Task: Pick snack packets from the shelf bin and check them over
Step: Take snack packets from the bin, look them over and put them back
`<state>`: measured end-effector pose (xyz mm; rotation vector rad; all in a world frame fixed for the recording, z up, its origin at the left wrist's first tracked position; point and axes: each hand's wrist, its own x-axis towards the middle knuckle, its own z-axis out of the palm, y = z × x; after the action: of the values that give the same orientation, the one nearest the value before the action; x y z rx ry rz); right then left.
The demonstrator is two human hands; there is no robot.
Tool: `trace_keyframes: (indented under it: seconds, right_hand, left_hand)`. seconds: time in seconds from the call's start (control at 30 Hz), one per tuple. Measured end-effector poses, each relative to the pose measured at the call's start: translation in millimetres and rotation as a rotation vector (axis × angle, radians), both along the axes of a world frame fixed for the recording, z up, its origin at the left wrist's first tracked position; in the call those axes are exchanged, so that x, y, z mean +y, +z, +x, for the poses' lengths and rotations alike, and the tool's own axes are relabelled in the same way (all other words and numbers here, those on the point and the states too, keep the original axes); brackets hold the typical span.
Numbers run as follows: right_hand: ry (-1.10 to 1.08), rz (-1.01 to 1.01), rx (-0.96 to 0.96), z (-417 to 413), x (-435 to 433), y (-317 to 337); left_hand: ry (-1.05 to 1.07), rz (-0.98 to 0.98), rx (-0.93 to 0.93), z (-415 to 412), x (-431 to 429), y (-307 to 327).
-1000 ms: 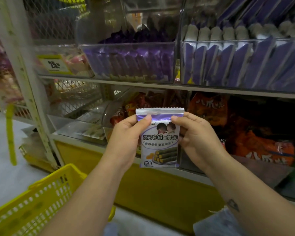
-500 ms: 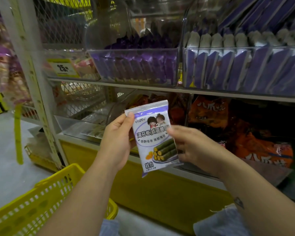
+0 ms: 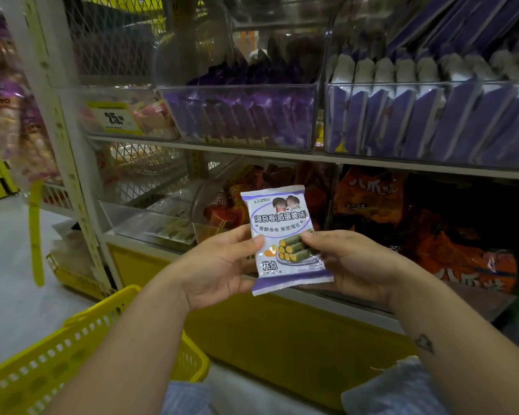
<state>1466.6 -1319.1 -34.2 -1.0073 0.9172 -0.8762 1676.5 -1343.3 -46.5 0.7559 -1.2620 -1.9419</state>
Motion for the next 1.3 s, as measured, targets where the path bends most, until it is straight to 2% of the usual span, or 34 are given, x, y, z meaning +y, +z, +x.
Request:
trace_keyframes:
  seconds: [0.17, 0.23, 0.3, 0.37, 0.43, 0.53, 0.63, 0.8, 0.9, 0.97, 1.1, 1.2, 1.3]
  right_hand:
    - [-0.025, -0.063, -0.003, 3.4, -1.1, -3.8]
    - [-0.135, -0.189, 0.114, 9.0, -3.7, -8.9]
    - [-0.282, -0.358, 0.309, 16.1, -5.0, -12.4]
    - [-0.346, -0.459, 0.352, 22.7, -3.3, -14.0]
    - [-0.354, -0.516, 0.332, 27.0, -1.1, -13.7]
    - [-0.272, -0.481, 0.193, 31.1, 0.3, -12.2]
    - [-0.206, -0.486, 0.193, 31.1, 2.0, -10.1]
    - [-0.303, -0.412, 0.157, 26.0, -3.6, -9.2]
    - [-0.319, -0.301, -0.038, 22.2, -6.6, -9.4]
    - [-0.278, -0.269, -0.121, 18.3, -4.9, -6.7]
    - [-0.264, -0.308, -0.119, 10.8, -5.3, -5.9]
    - [-0.285, -0.329, -0.087, 6.0, -6.5, -6.1]
    - [-0.308, -0.405, 0.073, 6.8, -5.5, -8.5]
  left_hand:
    - [0.034, -0.013, 0.008, -2.9, 1.5, 1.2]
    - [0.240, -0.163, -0.118, -11.0, 1.6, -1.9]
    - [0.503, -0.453, -0.323, -20.4, 1.8, -6.1]
    - [0.507, -0.561, -0.273, -28.3, 2.7, -11.3]
    - [0.405, -0.505, -0.199, -32.0, 4.8, -12.4]
    - [0.261, -0.381, -0.029, -32.7, 1.7, -13.3]
    - [0.206, -0.295, 0.075, -32.8, 2.0, -10.5]
    - [0.099, -0.112, 0.242, -29.2, 4.7, -8.4]
    - [0.007, -0.090, 0.308, -26.1, 5.3, -7.0]
    - [-0.017, -0.105, 0.323, -23.6, 4.0, -7.2]
    - [0.006, -0.161, 0.276, -18.4, 0.7, -8.8]
    - [0.171, -0.207, 0.193, -15.1, -4.2, -9.6]
    - [0.334, -0.312, 0.096, -16.3, -4.6, -9.6]
